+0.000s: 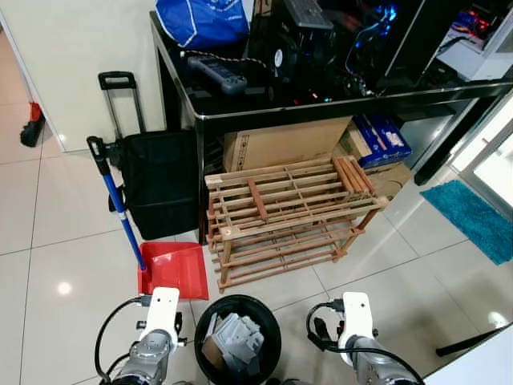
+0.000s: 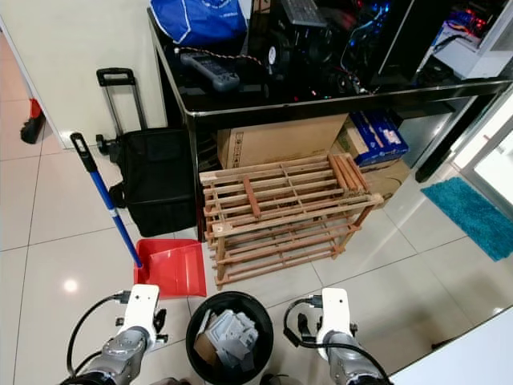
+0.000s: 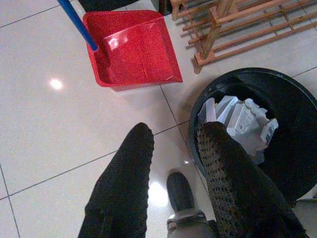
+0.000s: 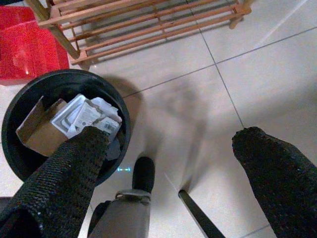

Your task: Picking trash to rubbish bin

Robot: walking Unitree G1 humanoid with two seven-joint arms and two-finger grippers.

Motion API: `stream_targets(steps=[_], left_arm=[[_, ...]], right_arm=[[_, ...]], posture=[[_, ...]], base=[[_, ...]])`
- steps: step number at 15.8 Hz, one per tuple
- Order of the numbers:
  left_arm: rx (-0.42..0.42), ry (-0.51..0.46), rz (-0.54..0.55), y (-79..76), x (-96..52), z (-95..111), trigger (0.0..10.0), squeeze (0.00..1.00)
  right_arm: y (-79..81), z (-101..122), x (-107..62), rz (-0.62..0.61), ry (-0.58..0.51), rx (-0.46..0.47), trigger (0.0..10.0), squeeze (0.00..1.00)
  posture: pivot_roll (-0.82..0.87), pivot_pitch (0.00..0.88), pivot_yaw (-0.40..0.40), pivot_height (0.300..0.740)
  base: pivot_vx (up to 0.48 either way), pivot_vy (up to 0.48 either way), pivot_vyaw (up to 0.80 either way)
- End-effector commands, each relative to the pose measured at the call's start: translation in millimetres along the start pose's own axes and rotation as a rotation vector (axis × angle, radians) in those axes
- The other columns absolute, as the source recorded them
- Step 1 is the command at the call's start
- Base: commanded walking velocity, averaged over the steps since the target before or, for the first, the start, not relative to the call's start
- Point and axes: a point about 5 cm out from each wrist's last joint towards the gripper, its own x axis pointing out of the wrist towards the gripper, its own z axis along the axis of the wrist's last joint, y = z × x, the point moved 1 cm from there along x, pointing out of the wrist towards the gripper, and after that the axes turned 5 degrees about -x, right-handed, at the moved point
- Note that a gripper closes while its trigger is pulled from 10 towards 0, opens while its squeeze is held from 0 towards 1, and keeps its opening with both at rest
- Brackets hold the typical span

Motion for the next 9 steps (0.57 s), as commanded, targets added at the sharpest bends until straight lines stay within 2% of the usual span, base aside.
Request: stream_targets(steps=[1,4,9], left_arm=[[0.005,0.016,0.000,-3.7,-1.2,-5.9,10.0,0.00],[0.007,0.012,-0.005,-4.5,-1.4,-6.2,10.0,0.00],[0.006,0.005,-0.014,-5.6,-1.5,-5.5,10.0,0.00]], right_arm=[[-3.2,1.2,-0.1,-0.003,-0.005,0.004,10.0,0.00],[-0.9,-0.5,-0.3,0.010,-0.002,0.001,10.0,0.00],[0.0,-3.3,-0.8,0.020,0.003,0.003,10.0,0.00]], posture=[[-0.06,0.036,-0.117,0.740],[-0.06,0.032,-0.114,0.740],[-0.06,0.036,-0.111,0.740]], base=[[0.000,0.000,0.00],[0.000,0.000,0.00],[-0.271,0.000,0.00]])
